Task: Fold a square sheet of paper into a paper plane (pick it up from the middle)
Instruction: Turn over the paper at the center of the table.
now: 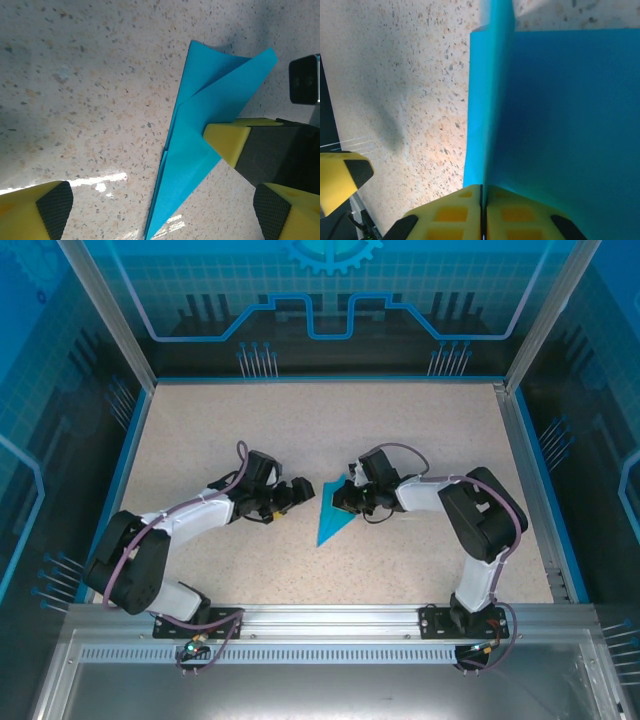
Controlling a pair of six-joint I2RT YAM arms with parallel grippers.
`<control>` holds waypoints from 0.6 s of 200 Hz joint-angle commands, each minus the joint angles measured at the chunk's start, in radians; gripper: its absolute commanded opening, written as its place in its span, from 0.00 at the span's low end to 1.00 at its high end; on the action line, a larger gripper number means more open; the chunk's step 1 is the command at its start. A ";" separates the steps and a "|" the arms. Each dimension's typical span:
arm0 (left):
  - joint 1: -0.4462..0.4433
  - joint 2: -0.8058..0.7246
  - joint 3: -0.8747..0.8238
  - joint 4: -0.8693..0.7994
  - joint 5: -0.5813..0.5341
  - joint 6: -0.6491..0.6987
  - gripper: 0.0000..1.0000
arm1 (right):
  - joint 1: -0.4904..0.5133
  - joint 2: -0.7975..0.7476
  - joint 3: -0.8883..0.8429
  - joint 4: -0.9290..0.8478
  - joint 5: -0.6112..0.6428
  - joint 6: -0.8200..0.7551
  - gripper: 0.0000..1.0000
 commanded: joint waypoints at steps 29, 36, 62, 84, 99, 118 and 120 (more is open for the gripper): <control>0.118 -0.068 -0.054 0.093 0.231 -0.021 0.99 | -0.036 -0.125 -0.058 0.242 -0.103 0.047 0.05; 0.125 -0.073 -0.060 0.122 0.269 -0.032 0.99 | -0.043 -0.151 -0.057 0.252 -0.122 0.050 0.05; 0.128 -0.094 -0.089 0.289 0.412 -0.105 0.98 | -0.083 -0.215 -0.035 0.285 -0.208 0.090 0.05; 0.127 -0.095 -0.102 0.386 0.474 -0.166 0.99 | -0.098 -0.249 -0.018 0.324 -0.263 0.135 0.06; 0.125 -0.085 -0.112 0.484 0.530 -0.214 0.99 | -0.101 -0.262 -0.004 0.347 -0.289 0.164 0.06; 0.112 -0.086 -0.114 0.540 0.558 -0.223 0.97 | -0.102 -0.266 0.000 0.392 -0.314 0.212 0.06; 0.111 -0.086 -0.114 0.544 0.560 -0.223 0.97 | -0.101 -0.266 0.000 0.396 -0.315 0.217 0.06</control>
